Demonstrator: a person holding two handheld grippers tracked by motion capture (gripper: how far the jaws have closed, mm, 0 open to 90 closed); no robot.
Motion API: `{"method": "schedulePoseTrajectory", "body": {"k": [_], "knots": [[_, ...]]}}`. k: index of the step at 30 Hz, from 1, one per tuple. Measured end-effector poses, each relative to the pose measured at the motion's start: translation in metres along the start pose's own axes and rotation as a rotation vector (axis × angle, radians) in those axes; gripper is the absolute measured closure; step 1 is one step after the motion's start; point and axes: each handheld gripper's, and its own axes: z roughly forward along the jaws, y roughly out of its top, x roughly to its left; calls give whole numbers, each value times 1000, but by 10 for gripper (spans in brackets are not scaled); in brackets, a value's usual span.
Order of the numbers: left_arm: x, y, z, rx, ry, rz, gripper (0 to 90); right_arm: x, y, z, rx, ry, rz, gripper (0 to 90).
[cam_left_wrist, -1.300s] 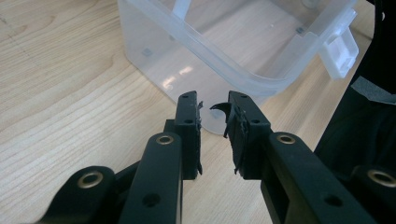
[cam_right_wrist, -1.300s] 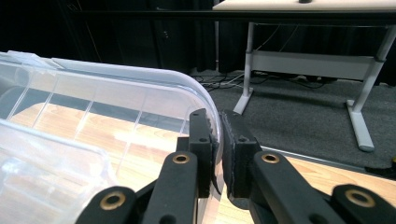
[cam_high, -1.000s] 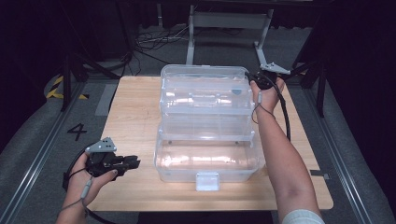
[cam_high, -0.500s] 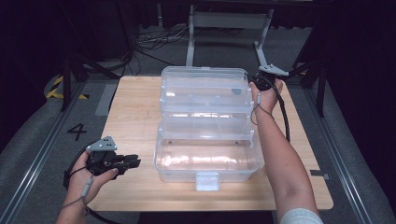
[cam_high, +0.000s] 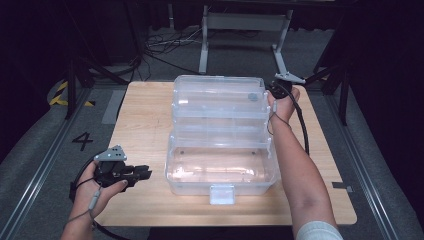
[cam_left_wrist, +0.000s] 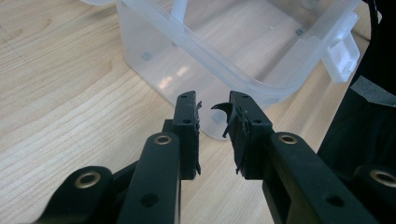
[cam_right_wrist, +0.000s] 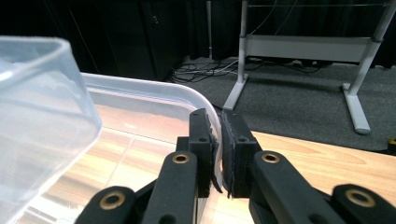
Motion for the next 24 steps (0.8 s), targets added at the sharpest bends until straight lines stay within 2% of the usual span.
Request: {"method": "schedulePoseTrajectory", "body": {"k": [15, 19, 24], "knots": [[2, 1, 0, -2, -2, -4, 736, 0, -6, 6, 18, -13, -4, 833], [3, 1, 1, -6, -4, -2, 735, 0, -5, 3, 19, -15, -13, 831], [4, 3, 2, -12, -8, -7, 731, -2, -2, -3, 14, -23, -26, 784]]}}
